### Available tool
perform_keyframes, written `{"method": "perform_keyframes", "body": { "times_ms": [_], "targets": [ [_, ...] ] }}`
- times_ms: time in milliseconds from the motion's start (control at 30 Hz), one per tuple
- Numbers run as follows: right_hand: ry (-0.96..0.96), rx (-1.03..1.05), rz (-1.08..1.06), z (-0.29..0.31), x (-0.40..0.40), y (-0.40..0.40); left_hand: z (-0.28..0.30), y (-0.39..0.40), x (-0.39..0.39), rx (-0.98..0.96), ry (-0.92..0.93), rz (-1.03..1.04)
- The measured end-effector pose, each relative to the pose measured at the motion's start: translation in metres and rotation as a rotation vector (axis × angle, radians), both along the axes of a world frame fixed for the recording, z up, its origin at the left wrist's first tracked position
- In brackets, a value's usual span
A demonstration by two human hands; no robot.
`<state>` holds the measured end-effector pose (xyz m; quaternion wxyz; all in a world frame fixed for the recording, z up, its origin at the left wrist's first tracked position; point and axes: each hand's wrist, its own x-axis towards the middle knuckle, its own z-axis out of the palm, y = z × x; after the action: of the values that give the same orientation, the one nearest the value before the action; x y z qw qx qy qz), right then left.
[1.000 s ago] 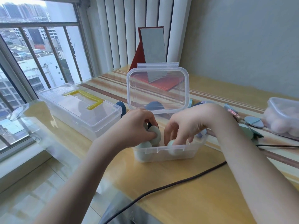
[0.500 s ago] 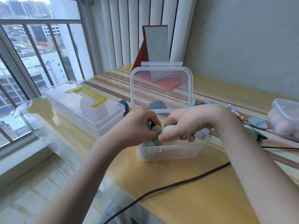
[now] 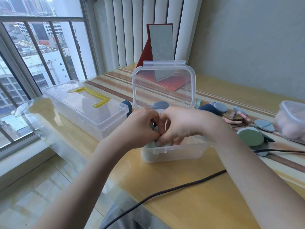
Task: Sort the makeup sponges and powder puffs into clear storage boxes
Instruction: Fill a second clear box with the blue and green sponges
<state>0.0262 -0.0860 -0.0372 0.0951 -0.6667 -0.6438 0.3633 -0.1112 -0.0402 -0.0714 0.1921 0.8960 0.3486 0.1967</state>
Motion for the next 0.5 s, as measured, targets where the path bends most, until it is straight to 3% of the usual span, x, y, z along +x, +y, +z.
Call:
{"method": "perform_keyframes", "body": {
  "times_ms": [167,400,500],
  "targets": [
    [0.025,-0.115,0.100,0.012,0.014,-0.007,-0.001,-0.002,0.001,0.013,0.012,0.025],
    [-0.310,0.049,0.068,-0.004,-0.007,-0.005,0.000,-0.002,0.001,-0.020,0.002,0.024],
    [-0.166,-0.017,0.032,0.001,-0.002,-0.005,0.000,-0.002,0.001,-0.033,-0.003,0.025]
  ]
}}
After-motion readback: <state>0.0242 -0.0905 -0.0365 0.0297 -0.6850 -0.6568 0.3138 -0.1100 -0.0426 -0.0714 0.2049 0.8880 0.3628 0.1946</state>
